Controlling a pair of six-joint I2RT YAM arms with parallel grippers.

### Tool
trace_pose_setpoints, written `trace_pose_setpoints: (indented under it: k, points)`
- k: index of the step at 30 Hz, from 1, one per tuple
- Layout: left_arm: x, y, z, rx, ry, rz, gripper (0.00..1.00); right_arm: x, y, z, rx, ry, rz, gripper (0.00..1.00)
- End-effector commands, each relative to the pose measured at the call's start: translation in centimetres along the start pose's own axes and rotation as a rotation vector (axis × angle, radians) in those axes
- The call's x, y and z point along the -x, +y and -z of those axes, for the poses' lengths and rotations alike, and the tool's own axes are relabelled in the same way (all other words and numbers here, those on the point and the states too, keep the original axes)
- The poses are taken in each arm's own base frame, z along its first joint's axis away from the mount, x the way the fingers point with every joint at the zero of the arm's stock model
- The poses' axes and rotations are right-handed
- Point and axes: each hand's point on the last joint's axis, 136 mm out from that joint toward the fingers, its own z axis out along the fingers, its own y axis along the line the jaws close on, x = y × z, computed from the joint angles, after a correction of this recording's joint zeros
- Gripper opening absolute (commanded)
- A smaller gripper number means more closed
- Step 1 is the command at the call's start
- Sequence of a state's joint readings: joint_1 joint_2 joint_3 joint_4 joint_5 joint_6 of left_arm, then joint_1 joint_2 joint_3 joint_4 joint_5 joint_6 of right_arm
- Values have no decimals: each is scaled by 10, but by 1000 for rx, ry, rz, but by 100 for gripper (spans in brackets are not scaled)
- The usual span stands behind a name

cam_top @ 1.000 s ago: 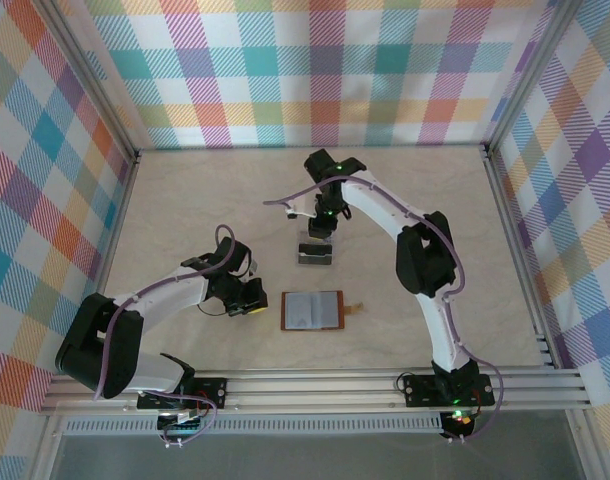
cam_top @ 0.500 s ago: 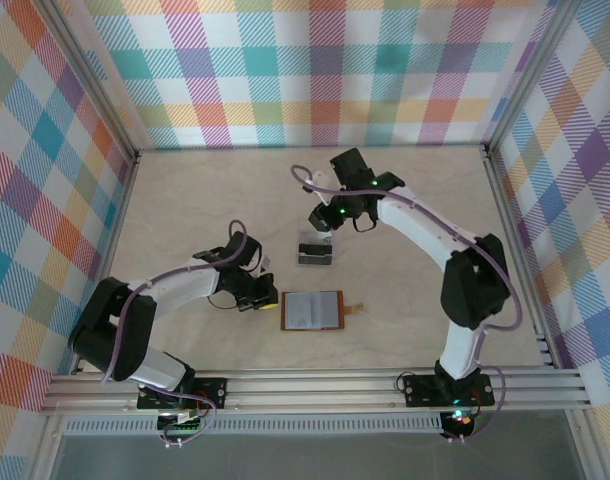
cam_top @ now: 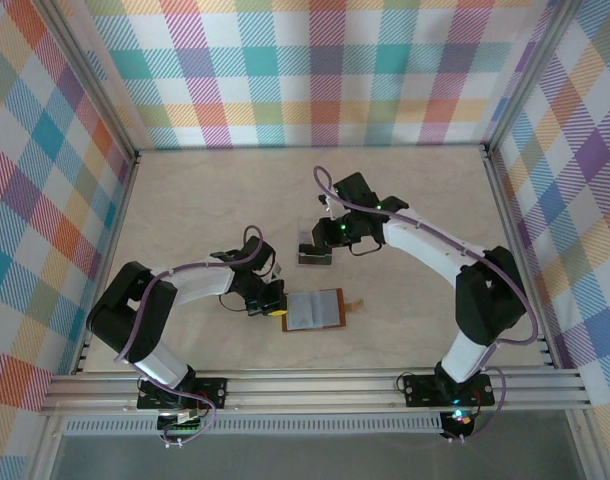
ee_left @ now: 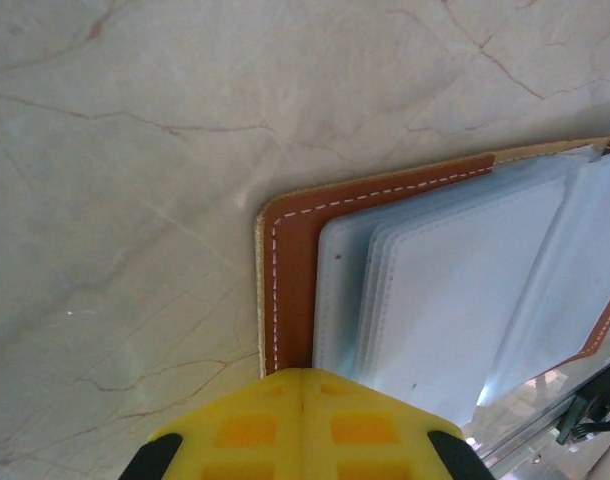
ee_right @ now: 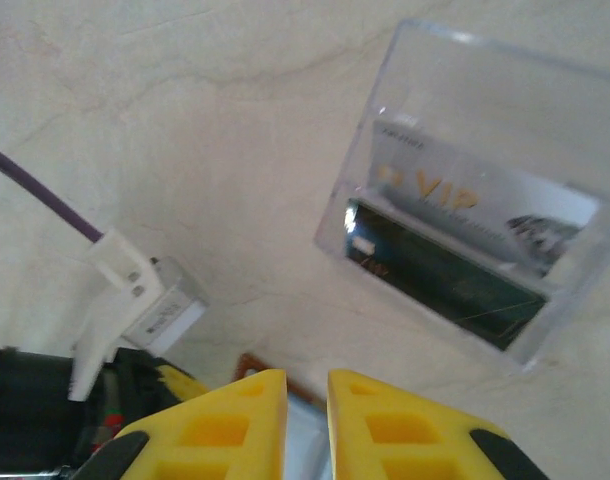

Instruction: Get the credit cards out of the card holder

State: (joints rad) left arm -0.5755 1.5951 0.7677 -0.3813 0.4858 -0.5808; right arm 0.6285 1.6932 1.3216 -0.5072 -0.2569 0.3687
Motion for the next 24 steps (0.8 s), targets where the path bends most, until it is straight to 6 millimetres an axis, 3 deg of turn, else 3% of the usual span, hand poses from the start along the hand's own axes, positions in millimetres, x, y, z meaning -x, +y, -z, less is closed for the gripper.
trace_pose_setpoints:
  k: [1,7,13,24]
  points:
    - [-4,7,-5,28,4,10,2,-23,22,-5,79,72,-135,18]
    - [-4,9,-7,19,-8,8,3,-81,41,-42,171,232,-297,14]
    - [-8,12,-12,9,3,15,2,-124,45,-65,107,324,-361,8]
    - [-11,17,-12,13,-5,18,2,-152,42,-106,44,400,-393,7]
